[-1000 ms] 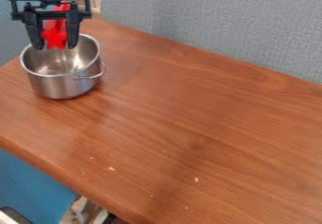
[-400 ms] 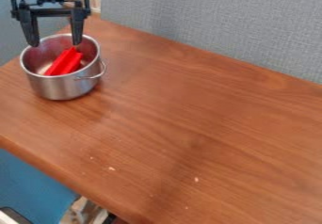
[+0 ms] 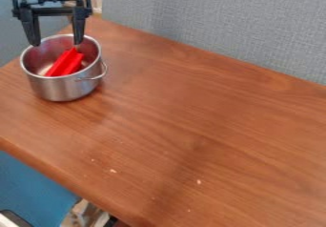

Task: Put the red object in the metal pot

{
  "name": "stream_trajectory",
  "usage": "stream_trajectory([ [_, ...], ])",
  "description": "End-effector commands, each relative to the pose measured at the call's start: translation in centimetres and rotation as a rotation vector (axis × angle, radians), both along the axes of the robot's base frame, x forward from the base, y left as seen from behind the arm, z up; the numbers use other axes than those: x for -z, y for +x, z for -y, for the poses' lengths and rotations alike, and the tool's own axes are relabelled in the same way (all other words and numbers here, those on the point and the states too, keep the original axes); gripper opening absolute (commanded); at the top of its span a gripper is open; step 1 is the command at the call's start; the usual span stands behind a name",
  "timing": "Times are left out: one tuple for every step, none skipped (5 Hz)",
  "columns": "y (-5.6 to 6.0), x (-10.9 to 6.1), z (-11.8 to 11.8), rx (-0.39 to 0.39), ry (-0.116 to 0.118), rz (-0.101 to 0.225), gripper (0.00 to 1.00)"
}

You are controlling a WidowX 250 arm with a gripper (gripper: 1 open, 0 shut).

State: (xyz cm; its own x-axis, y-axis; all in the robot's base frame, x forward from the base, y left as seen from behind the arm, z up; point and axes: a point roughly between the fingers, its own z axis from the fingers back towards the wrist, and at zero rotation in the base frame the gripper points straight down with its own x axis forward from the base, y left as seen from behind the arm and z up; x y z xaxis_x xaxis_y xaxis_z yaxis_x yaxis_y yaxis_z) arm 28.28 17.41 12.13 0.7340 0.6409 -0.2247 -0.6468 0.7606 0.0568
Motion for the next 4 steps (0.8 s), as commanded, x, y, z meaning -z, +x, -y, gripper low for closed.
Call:
stream_trajectory([
  [0.32, -1.65, -0.87, -0.010, 0.038, 0.056, 1.00],
  [0.45, -1.57, -1.05, -0.009, 0.042, 0.060, 1.00],
  [0.59, -1.48, -1.20, -0.008, 0.045, 0.062, 1.00],
  [0.73, -1.41, -1.35, -0.006, 0.048, 0.065, 1.00],
])
